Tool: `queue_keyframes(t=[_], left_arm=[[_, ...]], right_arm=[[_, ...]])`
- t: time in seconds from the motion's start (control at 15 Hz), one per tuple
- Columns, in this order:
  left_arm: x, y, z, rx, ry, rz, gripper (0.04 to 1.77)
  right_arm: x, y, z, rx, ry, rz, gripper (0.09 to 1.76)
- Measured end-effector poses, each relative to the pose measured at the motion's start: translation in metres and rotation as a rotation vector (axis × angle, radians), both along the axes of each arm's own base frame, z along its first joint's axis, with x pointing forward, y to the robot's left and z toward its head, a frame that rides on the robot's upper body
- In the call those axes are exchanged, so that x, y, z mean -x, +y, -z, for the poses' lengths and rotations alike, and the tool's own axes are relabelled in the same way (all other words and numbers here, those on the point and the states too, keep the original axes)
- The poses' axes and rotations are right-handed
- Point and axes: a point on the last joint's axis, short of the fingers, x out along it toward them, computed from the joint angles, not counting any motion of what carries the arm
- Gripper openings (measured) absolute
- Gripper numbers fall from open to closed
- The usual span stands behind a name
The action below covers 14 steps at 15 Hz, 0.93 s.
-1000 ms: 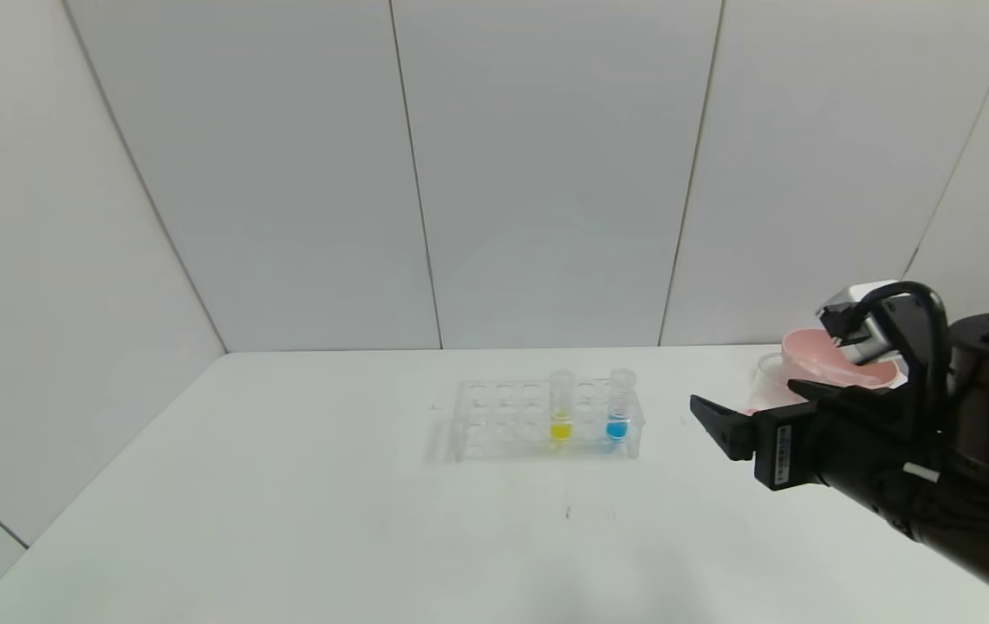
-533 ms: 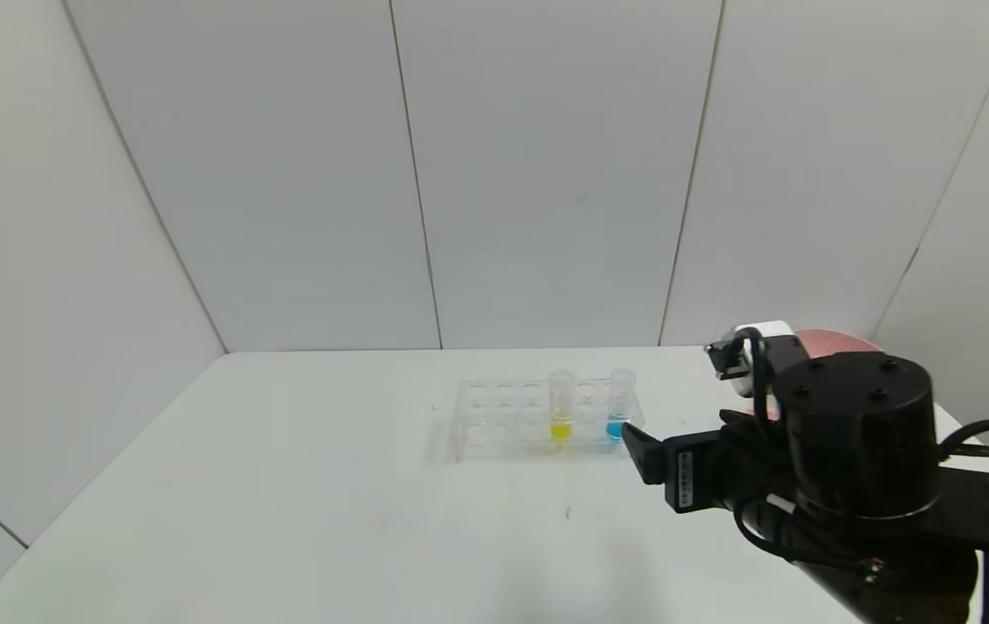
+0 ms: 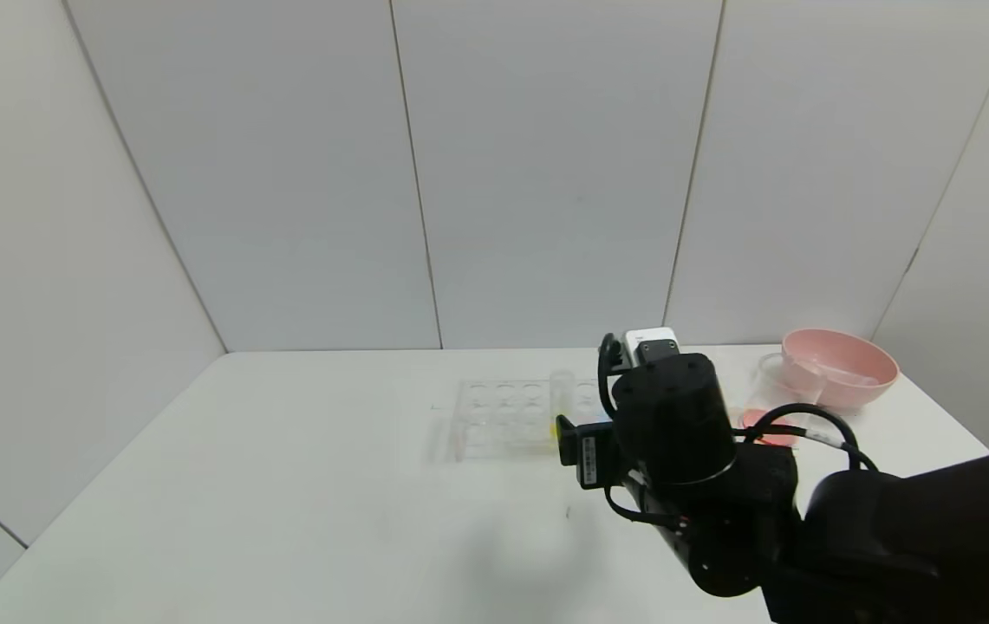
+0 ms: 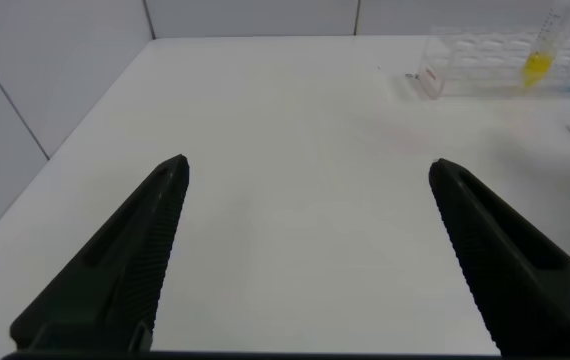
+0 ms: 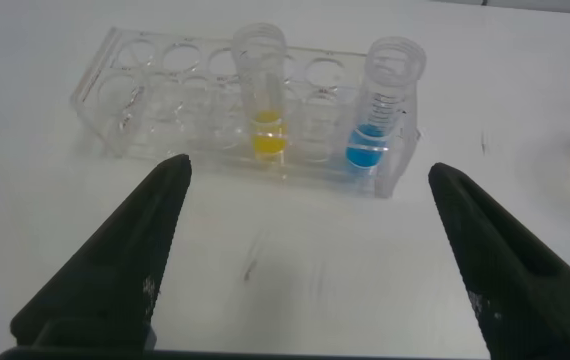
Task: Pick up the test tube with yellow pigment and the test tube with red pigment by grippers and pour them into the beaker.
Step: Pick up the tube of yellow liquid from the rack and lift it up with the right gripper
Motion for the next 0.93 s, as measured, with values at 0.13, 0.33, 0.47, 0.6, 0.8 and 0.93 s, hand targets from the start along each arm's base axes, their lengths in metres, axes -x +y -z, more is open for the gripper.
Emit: queue_keyframes(t=[0.13,0.33,0.47,0.6,0.8,0.93], left_arm=[[0.000,0.000,0.000,0.000,0.000,0.000,1.72],[0.000,0.000,0.000,0.000,0.000,0.000,1.72],[0.000,0.000,0.000,0.000,0.000,0.000,1.72],[0.000,0.000,0.000,0.000,0.000,0.000,1.72],[0.000,0.000,0.000,0.000,0.000,0.000,1.72],[0.000,0.000,0.000,0.000,0.000,0.000,1.72]], right_arm=[[-0.011,0.013,0.007,0.007,0.004,0.004,1.70],[-0.026,0.029,0.019,0.011,0.002,0.013,1.70],[-0.036,0.039,0.026,0.012,-0.004,0.023,1.70],[-0.046,0.047,0.029,0.004,-0.015,0.029,1.70],[-0.063,0.053,0.032,0.001,-0.028,0.045,1.70],[-0.074,0.053,0.038,0.015,-0.019,0.060,1.71]])
